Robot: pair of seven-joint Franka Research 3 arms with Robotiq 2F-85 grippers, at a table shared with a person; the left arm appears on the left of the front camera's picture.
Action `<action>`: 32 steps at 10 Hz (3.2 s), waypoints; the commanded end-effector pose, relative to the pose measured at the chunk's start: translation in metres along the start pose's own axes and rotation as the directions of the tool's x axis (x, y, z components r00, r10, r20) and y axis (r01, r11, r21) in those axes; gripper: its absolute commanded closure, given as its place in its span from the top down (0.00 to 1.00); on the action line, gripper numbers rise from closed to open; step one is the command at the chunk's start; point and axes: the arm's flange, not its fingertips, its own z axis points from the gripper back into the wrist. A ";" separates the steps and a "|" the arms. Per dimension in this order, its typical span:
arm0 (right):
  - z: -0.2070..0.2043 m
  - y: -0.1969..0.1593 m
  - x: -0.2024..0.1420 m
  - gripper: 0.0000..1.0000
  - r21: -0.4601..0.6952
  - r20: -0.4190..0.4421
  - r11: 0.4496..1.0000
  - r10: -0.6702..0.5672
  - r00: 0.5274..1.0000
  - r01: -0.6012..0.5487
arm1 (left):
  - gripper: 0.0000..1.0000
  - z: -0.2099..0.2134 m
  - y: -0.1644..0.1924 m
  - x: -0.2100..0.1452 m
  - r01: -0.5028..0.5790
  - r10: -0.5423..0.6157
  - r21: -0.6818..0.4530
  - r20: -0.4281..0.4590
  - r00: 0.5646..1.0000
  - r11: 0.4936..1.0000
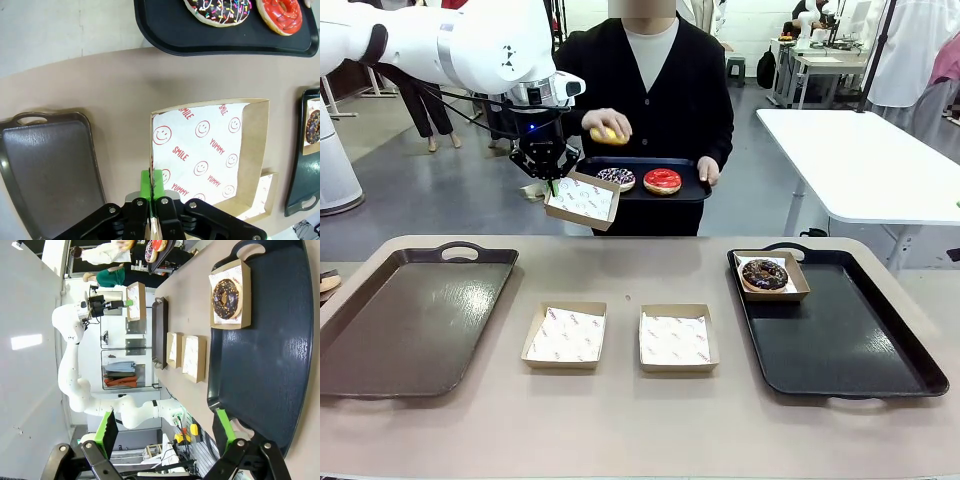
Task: Individually package the donuts and arrange them on the tray.
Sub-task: Place the picked Paper togo box on the Handle tray while simultaneously picking up another Paper togo box from the table with the other hand.
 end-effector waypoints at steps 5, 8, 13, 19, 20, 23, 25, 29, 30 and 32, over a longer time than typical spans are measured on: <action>0.000 -0.001 -0.001 1.00 -0.003 0.005 1.000 -0.003 1.000 0.003 | 0.00 0.002 0.002 -0.002 0.003 -0.003 0.002 0.004 1.000 1.000; 0.000 -0.001 -0.001 1.00 -0.003 0.005 1.000 -0.003 1.000 0.003 | 0.00 0.002 0.002 -0.002 0.003 -0.003 0.002 0.004 1.000 1.000; 0.000 -0.001 -0.001 1.00 -0.003 0.005 1.000 -0.003 1.000 0.003 | 0.00 0.002 0.002 -0.002 0.003 -0.003 0.002 0.004 1.000 1.000; 0.000 -0.001 -0.001 1.00 -0.003 0.005 1.000 -0.003 1.000 0.003 | 0.00 0.002 0.002 -0.002 0.003 -0.003 0.002 0.004 1.000 1.000; 0.000 -0.001 -0.001 1.00 -0.003 0.005 1.000 -0.003 1.000 0.003 | 0.00 0.002 0.002 -0.002 0.003 -0.003 0.002 0.004 1.000 1.000; 0.000 -0.001 -0.001 1.00 -0.003 0.005 1.000 -0.003 1.000 0.003 | 0.00 0.002 0.002 -0.002 0.003 -0.003 0.002 0.004 1.000 1.000; 0.000 0.000 0.000 1.00 0.000 0.000 1.000 0.000 1.000 0.000 | 0.01 0.000 0.000 0.000 0.000 0.000 0.000 0.000 1.000 1.000; -0.041 0.072 -0.001 1.00 -0.270 -0.077 0.961 0.039 0.996 -0.058 | 0.01 0.040 0.050 -0.016 0.090 -0.089 -0.039 0.006 0.996 0.995; -0.055 0.096 -0.003 1.00 -0.332 -0.102 0.940 0.040 0.994 -0.072 | 0.01 0.049 0.069 -0.024 0.096 -0.095 -0.048 0.019 0.995 0.994; -0.097 0.140 -0.013 1.00 -0.442 -0.146 0.889 0.056 0.988 -0.115 | 0.01 0.060 0.105 -0.041 0.101 -0.099 -0.079 0.027 0.995 0.992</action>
